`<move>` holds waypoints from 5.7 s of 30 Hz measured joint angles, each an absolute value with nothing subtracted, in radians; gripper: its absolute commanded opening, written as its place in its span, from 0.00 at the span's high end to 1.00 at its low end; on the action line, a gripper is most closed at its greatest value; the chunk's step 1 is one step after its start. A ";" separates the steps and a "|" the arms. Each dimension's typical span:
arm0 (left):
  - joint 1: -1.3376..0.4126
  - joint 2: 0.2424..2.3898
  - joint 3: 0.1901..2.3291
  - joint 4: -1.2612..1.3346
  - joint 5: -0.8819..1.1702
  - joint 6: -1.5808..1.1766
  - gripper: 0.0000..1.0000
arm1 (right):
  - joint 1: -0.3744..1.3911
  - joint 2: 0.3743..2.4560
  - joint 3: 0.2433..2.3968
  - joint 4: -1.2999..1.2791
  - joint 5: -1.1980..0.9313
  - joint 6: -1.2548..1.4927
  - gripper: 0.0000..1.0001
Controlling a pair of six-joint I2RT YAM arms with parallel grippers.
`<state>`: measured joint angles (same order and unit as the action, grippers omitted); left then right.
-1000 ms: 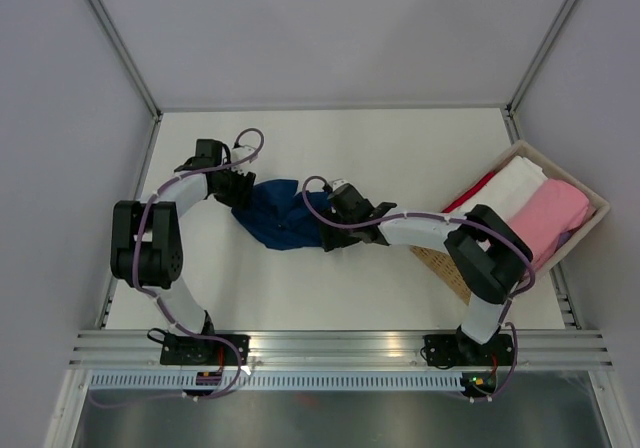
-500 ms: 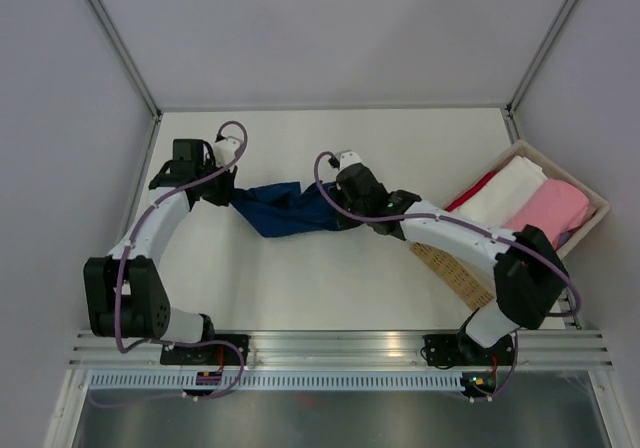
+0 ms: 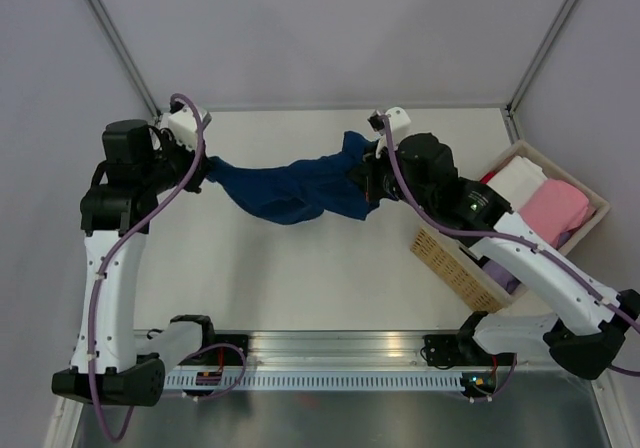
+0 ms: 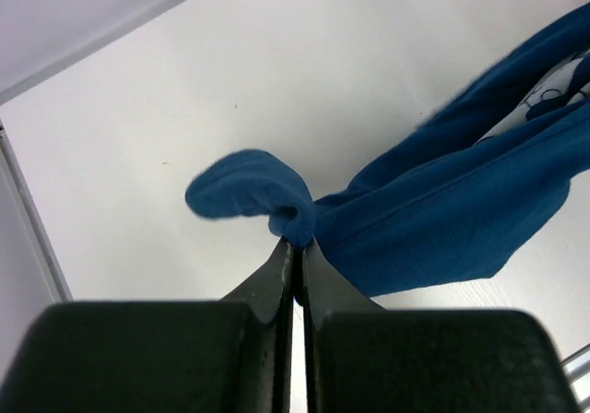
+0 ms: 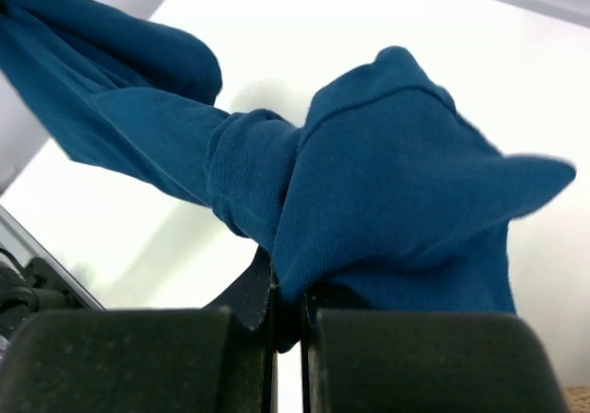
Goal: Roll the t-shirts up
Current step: Flatten the tshirt
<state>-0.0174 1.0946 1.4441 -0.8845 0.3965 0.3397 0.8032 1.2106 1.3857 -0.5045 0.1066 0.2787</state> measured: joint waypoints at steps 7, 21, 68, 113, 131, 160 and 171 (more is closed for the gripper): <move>-0.017 1.195 1.460 -0.838 0.348 0.301 0.98 | 0.702 1.465 1.578 -0.569 0.055 0.258 1.00; -0.022 1.103 1.199 -0.681 0.448 0.314 0.98 | 0.563 1.492 1.425 -0.536 0.021 0.313 0.89; -0.289 1.956 1.419 -0.594 0.018 0.348 0.50 | 0.660 1.568 1.053 -0.492 0.197 0.392 0.45; 0.240 1.565 1.034 -0.647 0.270 0.368 0.73 | 0.749 1.720 0.990 -0.408 0.162 0.405 0.46; 0.251 1.512 0.977 -0.640 0.241 0.367 0.69 | 0.748 1.582 0.920 -0.382 0.139 0.408 0.77; 0.386 1.161 1.326 -0.800 0.027 0.436 0.98 | 0.749 1.081 1.092 -0.624 0.241 0.397 1.00; 0.465 1.297 1.441 -0.863 0.038 0.472 0.98 | 0.692 1.178 1.270 -0.573 0.159 0.347 1.00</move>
